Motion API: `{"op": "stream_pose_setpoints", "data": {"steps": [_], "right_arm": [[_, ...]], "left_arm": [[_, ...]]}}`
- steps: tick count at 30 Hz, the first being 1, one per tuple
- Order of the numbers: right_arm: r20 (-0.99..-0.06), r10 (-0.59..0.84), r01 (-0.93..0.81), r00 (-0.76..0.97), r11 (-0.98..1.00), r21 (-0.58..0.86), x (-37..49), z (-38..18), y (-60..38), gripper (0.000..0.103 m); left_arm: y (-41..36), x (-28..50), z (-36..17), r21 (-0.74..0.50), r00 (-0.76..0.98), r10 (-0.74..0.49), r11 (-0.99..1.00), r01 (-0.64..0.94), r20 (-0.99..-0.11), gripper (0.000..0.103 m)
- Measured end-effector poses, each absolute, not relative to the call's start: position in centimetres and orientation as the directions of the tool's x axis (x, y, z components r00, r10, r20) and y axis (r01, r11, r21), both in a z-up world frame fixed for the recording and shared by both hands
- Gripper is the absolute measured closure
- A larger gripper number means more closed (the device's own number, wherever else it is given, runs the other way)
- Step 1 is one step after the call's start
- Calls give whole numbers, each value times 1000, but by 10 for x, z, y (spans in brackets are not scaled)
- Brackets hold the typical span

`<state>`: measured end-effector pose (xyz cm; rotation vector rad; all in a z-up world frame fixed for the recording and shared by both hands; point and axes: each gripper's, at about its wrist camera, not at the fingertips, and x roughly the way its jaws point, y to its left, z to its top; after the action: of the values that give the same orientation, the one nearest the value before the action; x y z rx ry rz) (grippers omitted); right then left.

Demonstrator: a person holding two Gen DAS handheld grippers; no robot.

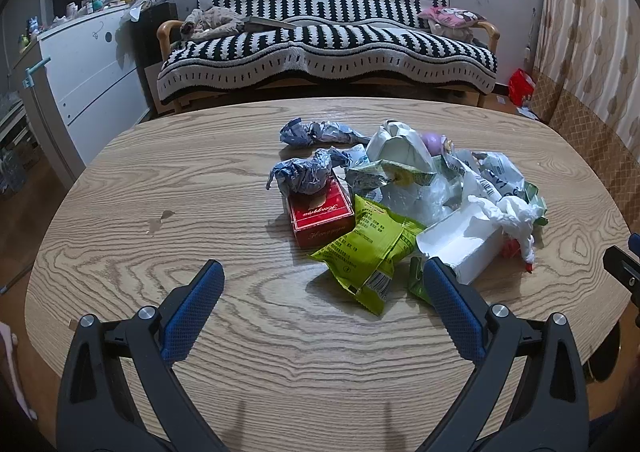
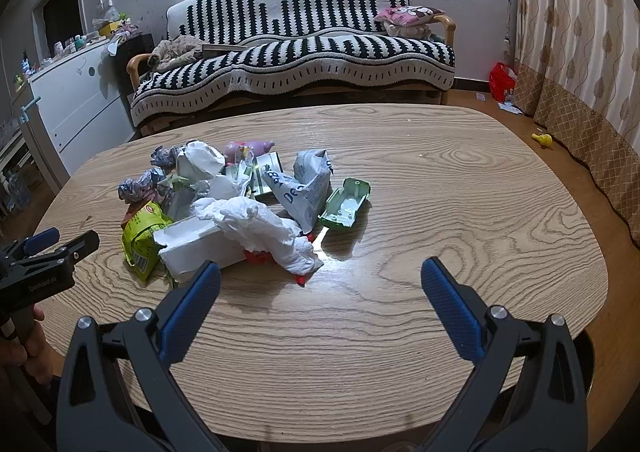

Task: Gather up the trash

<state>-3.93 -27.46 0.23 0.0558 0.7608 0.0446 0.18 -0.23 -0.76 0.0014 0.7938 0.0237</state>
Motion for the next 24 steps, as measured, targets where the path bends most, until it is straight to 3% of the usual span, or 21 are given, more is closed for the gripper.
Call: {"op": "stream_pose_setpoints", "data": {"steps": [8, 12, 18, 24], "right_arm": [[-688, 57, -13, 724, 998, 68, -39, 2, -276, 6], [-705, 74, -7, 705, 995, 97, -34, 0, -282, 6], [-744, 85, 25, 663, 991, 135, -19, -11, -299, 6], [-784, 95, 94, 614, 977, 192, 11, -27, -316, 6]], "left_arm": [[-3, 4, -16, 6, 683, 2, 1000, 3, -731, 6], [-9, 12, -31, -7, 634, -73, 994, 106, -770, 6], [-15, 34, -66, 106, 585, -53, 966, 234, -809, 6], [-13, 50, -85, 105, 559, -70, 955, 276, -826, 7]]}}
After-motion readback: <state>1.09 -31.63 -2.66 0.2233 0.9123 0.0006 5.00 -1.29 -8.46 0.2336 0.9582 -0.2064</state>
